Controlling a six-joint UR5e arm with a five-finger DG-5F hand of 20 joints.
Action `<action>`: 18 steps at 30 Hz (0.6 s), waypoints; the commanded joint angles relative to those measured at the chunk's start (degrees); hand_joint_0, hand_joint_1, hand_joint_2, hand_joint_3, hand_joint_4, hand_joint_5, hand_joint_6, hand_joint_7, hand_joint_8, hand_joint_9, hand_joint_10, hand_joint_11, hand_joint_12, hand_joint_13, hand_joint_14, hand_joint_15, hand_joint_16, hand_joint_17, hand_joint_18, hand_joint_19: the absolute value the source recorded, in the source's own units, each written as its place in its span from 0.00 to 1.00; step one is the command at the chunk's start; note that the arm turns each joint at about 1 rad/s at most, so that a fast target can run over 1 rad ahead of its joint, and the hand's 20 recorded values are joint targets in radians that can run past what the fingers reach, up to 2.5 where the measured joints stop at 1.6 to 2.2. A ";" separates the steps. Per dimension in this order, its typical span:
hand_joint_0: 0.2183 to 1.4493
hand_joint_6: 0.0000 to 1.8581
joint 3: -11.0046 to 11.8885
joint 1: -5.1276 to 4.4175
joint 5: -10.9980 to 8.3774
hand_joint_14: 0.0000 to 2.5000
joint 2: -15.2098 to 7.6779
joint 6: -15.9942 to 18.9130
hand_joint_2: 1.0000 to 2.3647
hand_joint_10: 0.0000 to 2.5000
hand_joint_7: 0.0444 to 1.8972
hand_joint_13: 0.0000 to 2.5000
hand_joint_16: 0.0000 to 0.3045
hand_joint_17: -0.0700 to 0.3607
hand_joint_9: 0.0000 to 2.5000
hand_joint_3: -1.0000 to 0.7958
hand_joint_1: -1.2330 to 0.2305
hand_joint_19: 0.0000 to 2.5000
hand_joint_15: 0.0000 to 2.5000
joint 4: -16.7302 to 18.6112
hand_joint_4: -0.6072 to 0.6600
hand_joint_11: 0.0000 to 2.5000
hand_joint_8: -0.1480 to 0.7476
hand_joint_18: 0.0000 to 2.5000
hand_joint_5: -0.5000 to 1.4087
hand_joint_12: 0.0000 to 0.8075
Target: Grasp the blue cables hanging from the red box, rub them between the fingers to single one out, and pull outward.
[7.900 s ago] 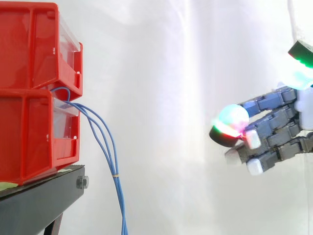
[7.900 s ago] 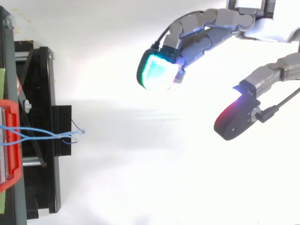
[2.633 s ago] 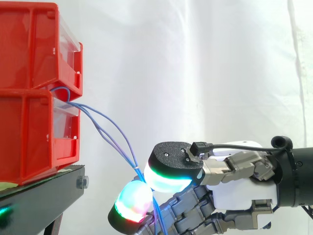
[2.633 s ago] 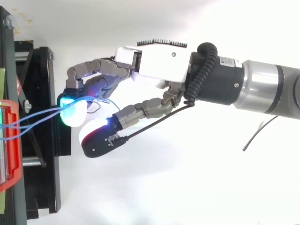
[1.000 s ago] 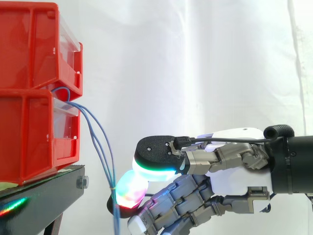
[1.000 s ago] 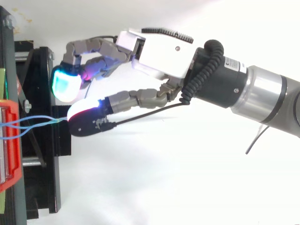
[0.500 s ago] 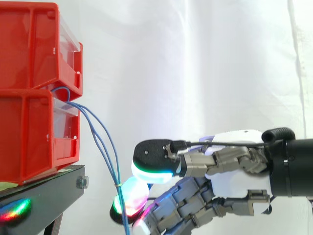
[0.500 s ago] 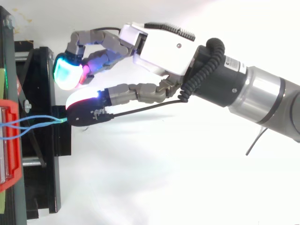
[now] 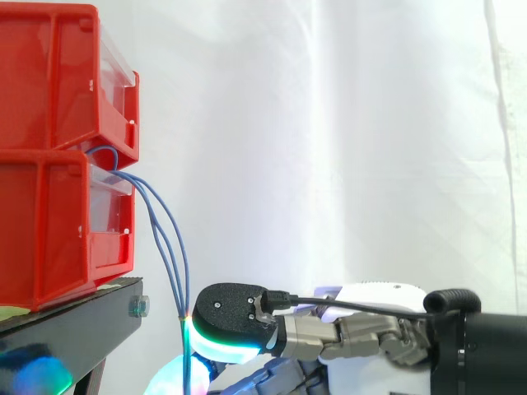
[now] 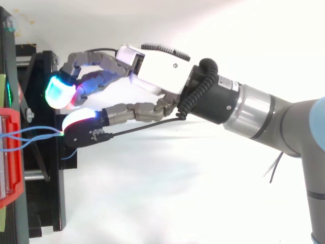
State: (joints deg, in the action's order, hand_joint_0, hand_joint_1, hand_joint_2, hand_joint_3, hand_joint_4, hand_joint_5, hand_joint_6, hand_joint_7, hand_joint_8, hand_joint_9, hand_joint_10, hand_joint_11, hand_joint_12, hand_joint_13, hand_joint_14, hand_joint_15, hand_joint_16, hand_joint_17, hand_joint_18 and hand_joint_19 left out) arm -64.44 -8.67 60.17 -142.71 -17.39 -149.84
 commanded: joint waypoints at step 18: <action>0.24 0.27 0.02 -0.12 9.00 0.01 -0.90 11.76 0.00 0.00 0.54 0.28 0.17 0.43 0.33 0.29 0.44 0.24 0.17 0.16 0.74 0.15 0.52 0.26 0.20 0.48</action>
State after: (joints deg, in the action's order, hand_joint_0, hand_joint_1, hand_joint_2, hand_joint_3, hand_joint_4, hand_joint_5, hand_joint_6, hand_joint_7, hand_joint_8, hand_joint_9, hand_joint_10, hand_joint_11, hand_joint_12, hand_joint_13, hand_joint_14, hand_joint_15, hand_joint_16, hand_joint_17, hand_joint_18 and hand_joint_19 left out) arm -64.44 -8.75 67.73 -143.61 -6.33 -148.14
